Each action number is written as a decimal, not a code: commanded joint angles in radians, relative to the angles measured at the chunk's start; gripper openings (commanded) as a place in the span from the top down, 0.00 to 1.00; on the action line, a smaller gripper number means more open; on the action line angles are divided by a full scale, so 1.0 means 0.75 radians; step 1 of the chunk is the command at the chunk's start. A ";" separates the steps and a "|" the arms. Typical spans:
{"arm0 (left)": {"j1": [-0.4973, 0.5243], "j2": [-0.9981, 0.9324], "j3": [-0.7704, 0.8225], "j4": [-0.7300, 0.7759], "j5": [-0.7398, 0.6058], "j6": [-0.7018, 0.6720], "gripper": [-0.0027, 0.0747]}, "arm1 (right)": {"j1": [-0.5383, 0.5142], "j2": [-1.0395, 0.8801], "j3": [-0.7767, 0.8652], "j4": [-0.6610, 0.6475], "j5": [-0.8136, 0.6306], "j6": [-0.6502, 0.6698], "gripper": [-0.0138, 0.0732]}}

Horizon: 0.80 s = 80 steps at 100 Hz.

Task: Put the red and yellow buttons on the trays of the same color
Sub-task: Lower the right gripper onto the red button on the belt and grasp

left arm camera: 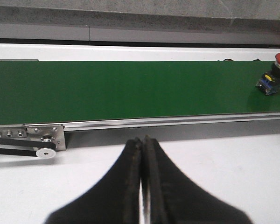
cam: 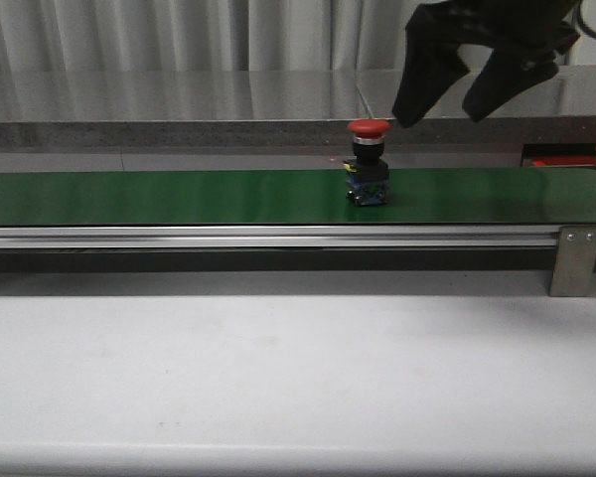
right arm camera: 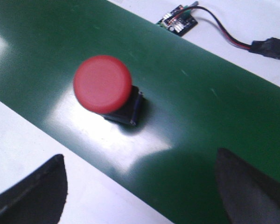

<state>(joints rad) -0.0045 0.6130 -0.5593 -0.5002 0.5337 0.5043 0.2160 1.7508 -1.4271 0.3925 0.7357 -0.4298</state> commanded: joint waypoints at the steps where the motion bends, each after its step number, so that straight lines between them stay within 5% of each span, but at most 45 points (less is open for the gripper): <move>1: -0.007 -0.001 -0.040 -0.040 -0.093 -0.003 0.99 | 0.016 -0.002 -0.094 0.017 -0.030 -0.011 0.11; 36: -0.007 -0.001 -0.040 -0.040 -0.093 -0.003 0.99 | 0.020 0.135 -0.215 0.018 -0.016 -0.011 0.13; 63: -0.007 -0.001 -0.040 -0.040 -0.093 -0.003 0.99 | 0.020 0.153 -0.237 0.013 -0.001 -0.011 0.61; 80: -0.007 -0.001 -0.040 -0.040 -0.093 -0.003 0.99 | -0.010 0.153 -0.280 -0.020 0.071 0.005 0.64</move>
<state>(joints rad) -0.0045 0.6130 -0.5593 -0.5002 0.5337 0.5043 0.2278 1.9134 -1.5822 0.3731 0.7772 -0.4298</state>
